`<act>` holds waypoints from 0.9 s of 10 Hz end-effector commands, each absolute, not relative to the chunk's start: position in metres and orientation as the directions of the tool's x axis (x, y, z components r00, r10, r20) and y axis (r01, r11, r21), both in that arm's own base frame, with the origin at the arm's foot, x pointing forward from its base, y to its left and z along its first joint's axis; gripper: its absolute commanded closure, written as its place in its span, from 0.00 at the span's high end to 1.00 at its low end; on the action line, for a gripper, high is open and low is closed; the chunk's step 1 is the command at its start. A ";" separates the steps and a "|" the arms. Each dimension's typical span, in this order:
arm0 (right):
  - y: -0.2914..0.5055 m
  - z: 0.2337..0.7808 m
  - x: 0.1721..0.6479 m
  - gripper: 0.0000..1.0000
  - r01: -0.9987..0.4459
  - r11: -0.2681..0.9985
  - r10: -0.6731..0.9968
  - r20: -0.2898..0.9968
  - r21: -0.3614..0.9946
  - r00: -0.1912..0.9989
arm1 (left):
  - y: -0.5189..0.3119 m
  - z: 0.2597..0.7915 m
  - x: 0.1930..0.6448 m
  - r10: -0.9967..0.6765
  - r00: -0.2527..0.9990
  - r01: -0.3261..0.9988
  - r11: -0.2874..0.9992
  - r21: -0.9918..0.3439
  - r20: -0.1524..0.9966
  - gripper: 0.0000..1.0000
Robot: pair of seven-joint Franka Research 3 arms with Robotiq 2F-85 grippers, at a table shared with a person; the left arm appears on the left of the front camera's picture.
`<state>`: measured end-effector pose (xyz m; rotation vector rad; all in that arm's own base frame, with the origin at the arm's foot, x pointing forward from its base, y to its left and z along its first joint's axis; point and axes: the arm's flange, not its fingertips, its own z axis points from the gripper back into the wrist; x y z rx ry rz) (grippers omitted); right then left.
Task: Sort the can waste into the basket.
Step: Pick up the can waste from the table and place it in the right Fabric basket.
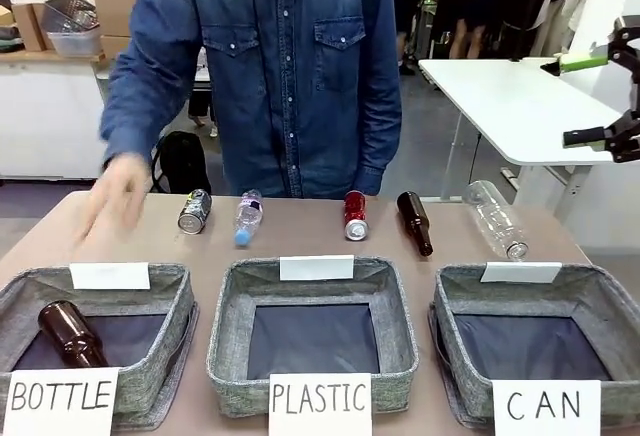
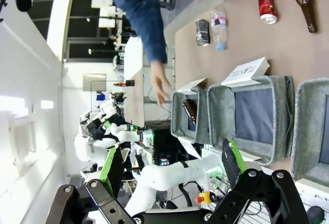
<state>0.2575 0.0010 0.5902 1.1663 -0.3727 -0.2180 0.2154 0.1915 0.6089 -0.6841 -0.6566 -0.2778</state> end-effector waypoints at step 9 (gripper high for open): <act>0.004 0.592 0.262 1.00 -0.050 0.366 -0.352 0.188 0.929 0.917 | -0.023 0.537 0.494 -0.160 0.890 0.323 0.881 -0.344 0.426 1.00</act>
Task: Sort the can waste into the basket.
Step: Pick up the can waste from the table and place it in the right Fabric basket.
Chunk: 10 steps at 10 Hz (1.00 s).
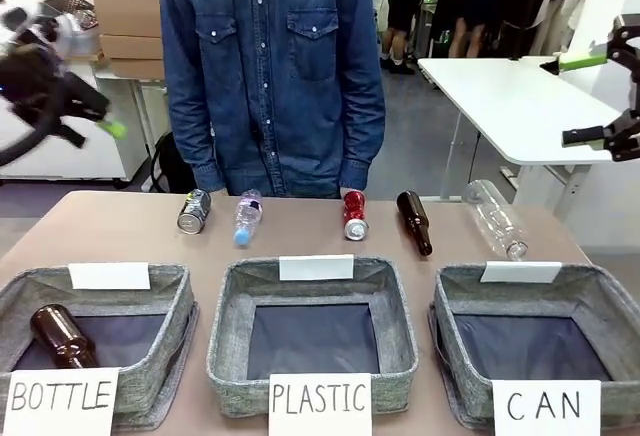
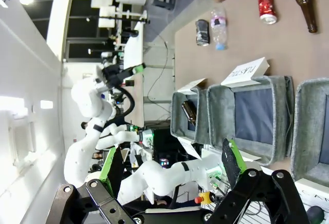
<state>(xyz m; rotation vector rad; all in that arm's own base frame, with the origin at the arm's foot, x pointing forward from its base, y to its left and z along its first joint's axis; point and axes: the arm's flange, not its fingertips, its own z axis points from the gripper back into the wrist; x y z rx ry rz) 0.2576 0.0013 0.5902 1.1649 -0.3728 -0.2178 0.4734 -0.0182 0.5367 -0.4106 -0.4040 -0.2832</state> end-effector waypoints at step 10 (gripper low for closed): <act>0.004 0.592 0.262 1.00 -0.050 0.366 -0.352 0.188 0.929 0.917 | -0.092 0.403 0.582 -0.136 0.904 0.270 0.916 -0.296 0.405 1.00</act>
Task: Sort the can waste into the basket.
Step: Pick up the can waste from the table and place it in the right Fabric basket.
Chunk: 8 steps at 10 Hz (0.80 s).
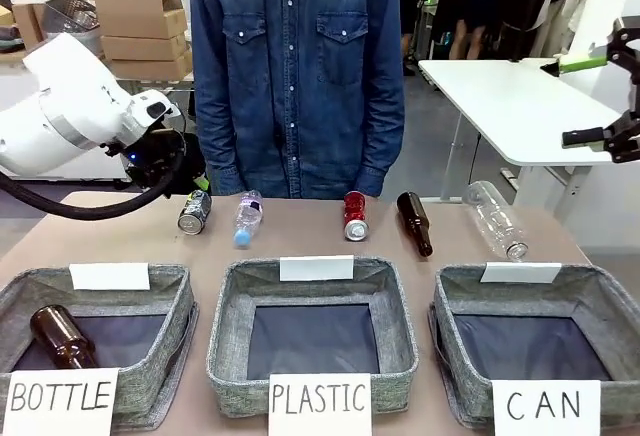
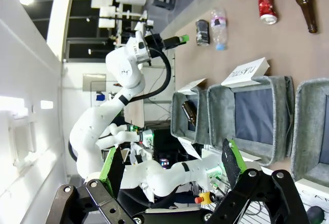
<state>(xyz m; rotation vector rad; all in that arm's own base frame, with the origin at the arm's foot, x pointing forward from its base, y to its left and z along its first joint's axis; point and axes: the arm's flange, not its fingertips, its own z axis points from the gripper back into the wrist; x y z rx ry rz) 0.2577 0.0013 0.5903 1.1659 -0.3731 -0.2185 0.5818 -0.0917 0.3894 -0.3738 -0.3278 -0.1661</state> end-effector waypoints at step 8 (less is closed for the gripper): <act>0.004 0.592 0.262 1.00 -0.050 0.366 -0.352 0.188 0.929 0.917 | -0.105 0.351 0.630 -0.039 0.962 0.096 0.976 -0.198 0.272 1.00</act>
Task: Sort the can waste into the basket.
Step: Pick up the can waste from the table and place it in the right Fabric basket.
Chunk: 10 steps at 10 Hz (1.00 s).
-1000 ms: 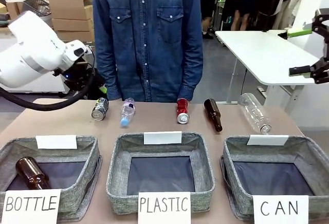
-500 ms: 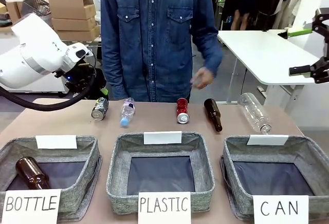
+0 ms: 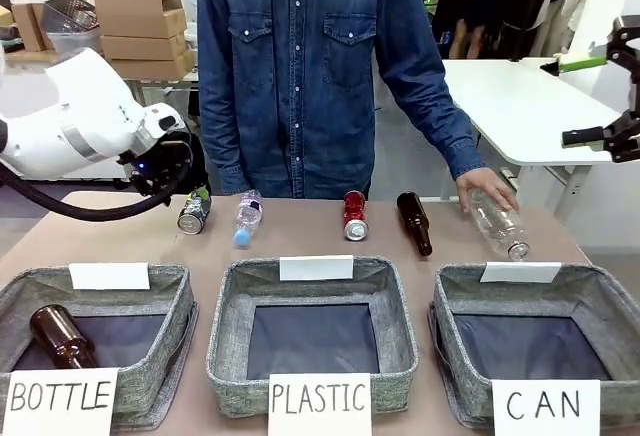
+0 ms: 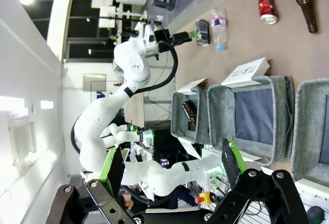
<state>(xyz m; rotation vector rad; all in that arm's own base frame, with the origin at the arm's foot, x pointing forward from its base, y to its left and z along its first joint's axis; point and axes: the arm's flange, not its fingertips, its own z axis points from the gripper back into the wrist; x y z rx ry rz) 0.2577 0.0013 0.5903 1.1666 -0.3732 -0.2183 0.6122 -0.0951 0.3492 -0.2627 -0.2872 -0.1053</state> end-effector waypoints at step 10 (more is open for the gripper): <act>0.004 0.592 0.262 1.00 -0.050 0.366 -0.352 0.188 0.929 0.917 | -0.107 0.327 0.654 -0.016 0.971 0.042 0.994 -0.104 0.241 0.00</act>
